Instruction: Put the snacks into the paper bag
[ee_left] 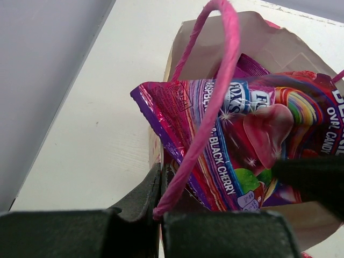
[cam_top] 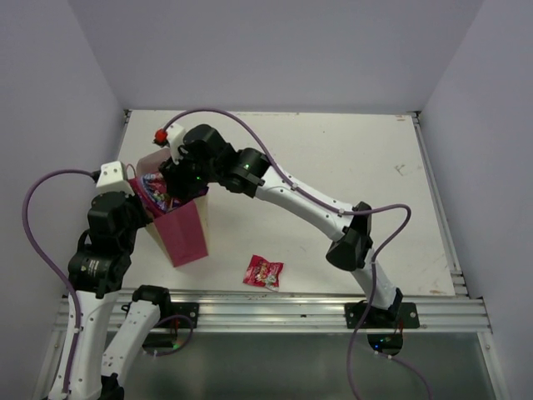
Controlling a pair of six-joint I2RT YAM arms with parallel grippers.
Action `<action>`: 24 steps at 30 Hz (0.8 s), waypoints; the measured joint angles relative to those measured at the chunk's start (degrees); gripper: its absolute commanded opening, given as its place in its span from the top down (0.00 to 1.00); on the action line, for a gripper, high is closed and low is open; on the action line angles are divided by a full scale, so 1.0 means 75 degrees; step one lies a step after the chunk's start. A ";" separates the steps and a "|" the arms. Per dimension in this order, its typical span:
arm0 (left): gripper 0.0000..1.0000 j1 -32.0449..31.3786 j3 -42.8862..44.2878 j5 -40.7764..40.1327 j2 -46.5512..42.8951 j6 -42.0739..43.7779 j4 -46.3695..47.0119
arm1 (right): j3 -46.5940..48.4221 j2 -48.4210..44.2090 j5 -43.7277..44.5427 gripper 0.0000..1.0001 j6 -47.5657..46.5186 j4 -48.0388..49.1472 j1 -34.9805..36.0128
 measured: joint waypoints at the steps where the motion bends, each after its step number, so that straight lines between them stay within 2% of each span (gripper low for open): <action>1: 1.00 0.0000 0.0000 0.0003 -0.0020 0.0000 -0.0009 | 0.0047 0.0000 0.0009 0.31 -0.0026 -0.0017 0.0012; 3: 1.00 0.0000 0.0000 0.0003 -0.0058 0.0000 -0.0026 | 0.0099 -0.0029 0.0108 0.27 -0.0128 -0.0111 0.0055; 4: 1.00 0.0000 0.0000 0.0006 -0.0067 0.0000 -0.0035 | 0.0102 -0.0070 0.0154 0.18 -0.0178 -0.0143 0.0079; 6: 1.00 0.0000 0.0000 0.0006 -0.0067 0.0000 -0.0052 | 0.0096 -0.0274 0.0391 0.11 -0.0286 -0.0318 0.0131; 8: 1.00 0.0000 0.0000 0.0009 -0.0061 0.0000 -0.0052 | -0.0204 -0.0781 0.0708 0.07 -0.0420 -0.0443 0.0166; 9: 1.00 0.0000 0.0000 0.0012 -0.0061 0.0000 -0.0050 | -0.0554 -0.1221 0.0921 0.02 -0.0469 -0.0490 0.0187; 15: 1.00 0.0000 -0.0064 0.0067 0.0009 0.0003 0.0070 | -0.5164 -0.5231 0.1932 0.01 -0.0522 -0.0017 0.0204; 17: 1.00 0.0000 -0.0070 0.0096 0.0055 0.0006 0.0119 | -0.6738 -0.6169 0.2110 0.01 -0.0396 0.0236 0.0187; 20: 1.00 0.0003 -0.0070 0.0131 0.0122 0.0015 0.0178 | -0.8571 -0.6502 0.2133 0.01 -0.0070 0.0586 0.0178; 24: 1.00 0.0000 -0.0067 0.0187 0.0204 0.0041 0.0254 | -1.0089 -0.5493 0.2072 0.01 0.0341 0.0927 0.0178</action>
